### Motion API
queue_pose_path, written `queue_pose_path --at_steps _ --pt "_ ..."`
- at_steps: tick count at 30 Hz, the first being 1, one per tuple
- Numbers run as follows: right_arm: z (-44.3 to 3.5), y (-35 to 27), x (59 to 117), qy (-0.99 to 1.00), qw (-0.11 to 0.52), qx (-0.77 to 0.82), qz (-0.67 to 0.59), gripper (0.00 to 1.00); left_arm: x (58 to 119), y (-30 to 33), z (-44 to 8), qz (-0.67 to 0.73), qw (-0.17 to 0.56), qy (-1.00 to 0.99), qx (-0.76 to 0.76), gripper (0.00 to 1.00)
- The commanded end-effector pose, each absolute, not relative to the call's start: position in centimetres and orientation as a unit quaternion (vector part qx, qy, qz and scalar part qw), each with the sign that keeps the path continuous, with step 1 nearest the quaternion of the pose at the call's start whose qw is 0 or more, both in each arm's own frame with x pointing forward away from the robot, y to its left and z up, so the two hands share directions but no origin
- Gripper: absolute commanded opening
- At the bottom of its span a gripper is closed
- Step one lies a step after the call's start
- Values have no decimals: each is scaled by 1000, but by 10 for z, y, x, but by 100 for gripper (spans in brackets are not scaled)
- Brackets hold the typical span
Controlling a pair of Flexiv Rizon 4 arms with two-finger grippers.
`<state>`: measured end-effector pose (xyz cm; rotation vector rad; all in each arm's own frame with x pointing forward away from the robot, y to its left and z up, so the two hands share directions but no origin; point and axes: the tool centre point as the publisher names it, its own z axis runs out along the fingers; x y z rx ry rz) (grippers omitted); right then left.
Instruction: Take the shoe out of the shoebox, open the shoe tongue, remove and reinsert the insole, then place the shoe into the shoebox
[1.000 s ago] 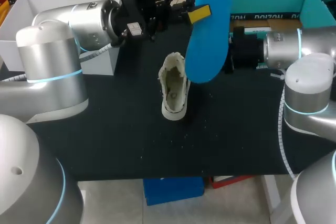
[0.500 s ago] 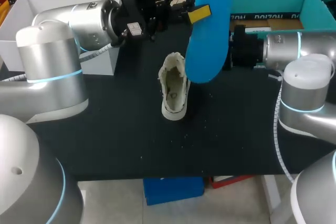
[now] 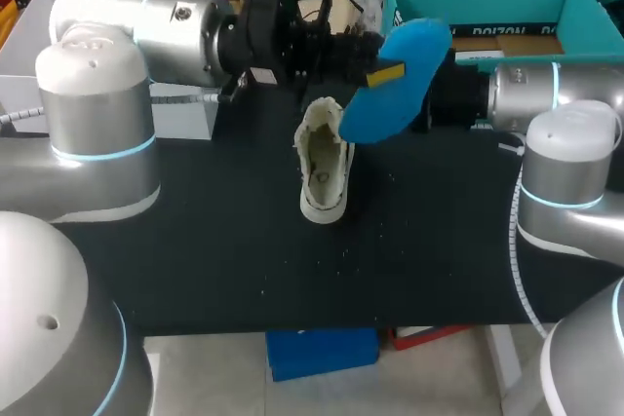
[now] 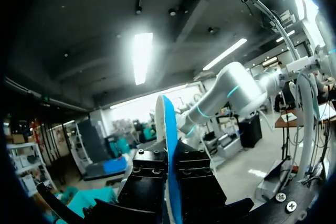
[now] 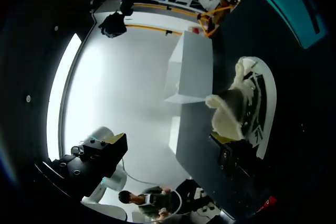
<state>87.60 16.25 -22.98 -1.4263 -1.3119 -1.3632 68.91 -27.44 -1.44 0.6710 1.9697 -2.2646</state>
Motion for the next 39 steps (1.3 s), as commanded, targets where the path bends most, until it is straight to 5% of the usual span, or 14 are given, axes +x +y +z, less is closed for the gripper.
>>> queue_pose_path --at_steps 1,20,39 --pt "-231 164 876 -512 376 -558 -534 100 691 -281 -22 -694 107 643 306 0" --pt "-231 164 876 -512 376 -558 -534 100 691 -281 -22 -694 107 643 306 0" --pt "-231 164 876 -512 376 -558 -534 100 607 -250 -118 -645 290 511 488 0"
